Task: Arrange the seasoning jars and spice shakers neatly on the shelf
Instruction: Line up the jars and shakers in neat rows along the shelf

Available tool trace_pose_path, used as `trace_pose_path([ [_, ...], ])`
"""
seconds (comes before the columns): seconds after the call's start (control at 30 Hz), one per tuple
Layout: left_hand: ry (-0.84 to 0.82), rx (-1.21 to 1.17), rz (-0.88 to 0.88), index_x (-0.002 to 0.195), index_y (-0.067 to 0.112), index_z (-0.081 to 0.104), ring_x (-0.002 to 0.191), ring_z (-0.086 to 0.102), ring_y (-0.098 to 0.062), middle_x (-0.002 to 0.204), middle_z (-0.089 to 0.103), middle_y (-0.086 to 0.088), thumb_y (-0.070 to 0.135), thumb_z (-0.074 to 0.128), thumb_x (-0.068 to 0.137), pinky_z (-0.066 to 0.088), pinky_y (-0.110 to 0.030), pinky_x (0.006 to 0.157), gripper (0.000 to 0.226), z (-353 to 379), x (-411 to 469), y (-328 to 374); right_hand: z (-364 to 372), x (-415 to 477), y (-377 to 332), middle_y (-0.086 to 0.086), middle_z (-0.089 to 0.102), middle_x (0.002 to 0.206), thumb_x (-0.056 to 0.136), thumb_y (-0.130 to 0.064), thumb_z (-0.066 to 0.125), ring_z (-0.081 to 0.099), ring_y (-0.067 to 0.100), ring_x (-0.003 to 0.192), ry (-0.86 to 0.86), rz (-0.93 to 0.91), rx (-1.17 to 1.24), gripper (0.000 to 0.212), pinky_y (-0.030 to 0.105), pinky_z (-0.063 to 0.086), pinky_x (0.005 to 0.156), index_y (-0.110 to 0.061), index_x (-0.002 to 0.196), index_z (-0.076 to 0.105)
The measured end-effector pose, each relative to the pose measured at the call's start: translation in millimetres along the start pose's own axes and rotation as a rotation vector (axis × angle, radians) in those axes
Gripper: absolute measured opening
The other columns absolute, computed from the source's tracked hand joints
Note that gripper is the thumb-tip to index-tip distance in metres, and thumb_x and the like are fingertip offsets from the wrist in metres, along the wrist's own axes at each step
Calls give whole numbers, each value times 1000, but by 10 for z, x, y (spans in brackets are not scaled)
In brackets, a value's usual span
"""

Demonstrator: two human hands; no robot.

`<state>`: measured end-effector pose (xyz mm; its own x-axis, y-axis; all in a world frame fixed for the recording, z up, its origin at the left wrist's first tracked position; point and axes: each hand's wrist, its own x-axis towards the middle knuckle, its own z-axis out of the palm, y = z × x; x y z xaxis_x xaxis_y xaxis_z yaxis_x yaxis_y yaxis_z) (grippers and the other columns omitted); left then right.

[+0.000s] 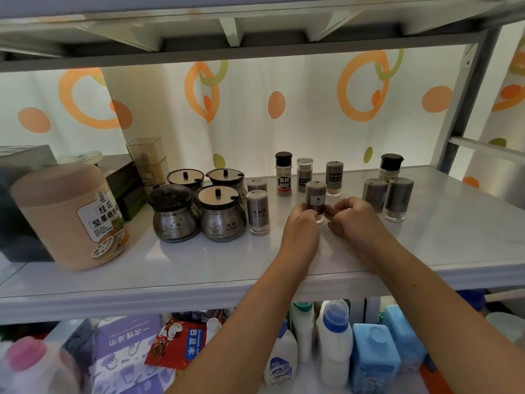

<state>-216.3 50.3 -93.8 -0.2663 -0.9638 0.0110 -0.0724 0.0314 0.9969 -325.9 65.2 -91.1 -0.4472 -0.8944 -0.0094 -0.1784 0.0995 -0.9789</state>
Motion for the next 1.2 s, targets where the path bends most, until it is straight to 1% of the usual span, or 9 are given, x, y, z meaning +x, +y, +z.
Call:
trace_pose_path([
  [0.1, 2, 3, 2, 126, 19, 59, 112, 57, -21, 118, 65, -5, 14, 39, 91, 44, -40, 102, 41, -48, -7, -6, 55, 8, -5, 17, 70, 104, 71, 2, 47, 65, 36, 105, -16, -1, 15, 26, 57, 50, 96, -15, 86, 60],
  [0.27, 26, -9, 3, 128, 19, 58, 114, 55, -22, 120, 63, -5, 14, 39, 91, 42, -41, 104, 41, -110, -8, -6, 156, 2, -26, 15, 71, 101, 70, -1, 48, 67, 32, 103, -38, -3, 17, 26, 57, 51, 95, -14, 87, 62],
  [0.4, 41, 9, 19, 134, 19, 51, 114, 51, -18, 125, 59, -2, 17, 38, 95, 40, -33, 96, 42, -147, -6, -1, 238, 11, -64, 24, 70, 104, 68, -1, 48, 65, 39, 107, -62, 11, 68, 28, 61, 48, 97, -12, 90, 62],
  [0.5, 52, 23, 44, 139, 20, 46, 115, 51, -17, 128, 57, -2, 20, 37, 96, 39, -31, 95, 44, -154, -56, -35, 277, -2, -64, 30, 67, 108, 73, 4, 48, 65, 36, 91, -80, 19, 108, 27, 52, 51, 92, -9, 93, 61],
  [0.63, 37, 24, 44, 142, 20, 42, 122, 50, -20, 134, 55, -5, 22, 37, 96, 40, -36, 104, 46, -149, -103, -63, 306, -23, -49, 23, 66, 95, 75, 3, 49, 59, 27, 81, -101, 32, 124, 30, 43, 50, 78, -8, 99, 62],
  [0.77, 52, 27, 44, 136, 20, 47, 117, 53, -22, 128, 59, -9, 26, 38, 89, 44, -38, 100, 48, -170, -85, -43, 364, -28, -93, 20, 65, 94, 79, 5, 48, 57, 28, 82, -117, 30, 140, 28, 43, 50, 76, -6, 101, 61],
  [0.87, 61, 24, 26, 141, 19, 42, 124, 50, -24, 135, 55, -9, 32, 37, 83, 41, -43, 107, 60, -187, -66, -48, 412, -32, -131, 19, 67, 102, 81, 5, 48, 59, 28, 87, -134, 45, 151, 27, 49, 53, 91, -10, 101, 58],
  [1.0, 70, 20, 9, 145, 17, 36, 130, 45, -26, 141, 50, -11, 35, 37, 79, 37, -45, 110, 69, -224, -26, -30, 454, -32, -178, 18, 62, 96, 83, 7, 46, 56, 29, 88, -143, 50, 158, 25, 55, 48, 98, -10, 97, 57],
  [1.2, 72, 34, 4, 151, 17, 26, 135, 39, -23, 146, 45, -6, 26, 38, 91, 34, -36, 110, 62, -254, -47, -5, 504, -16, -155, 21, 66, 103, 83, 7, 47, 59, 27, 88, -162, 45, 219, 26, 40, 51, 83, -9, 99, 59],
])
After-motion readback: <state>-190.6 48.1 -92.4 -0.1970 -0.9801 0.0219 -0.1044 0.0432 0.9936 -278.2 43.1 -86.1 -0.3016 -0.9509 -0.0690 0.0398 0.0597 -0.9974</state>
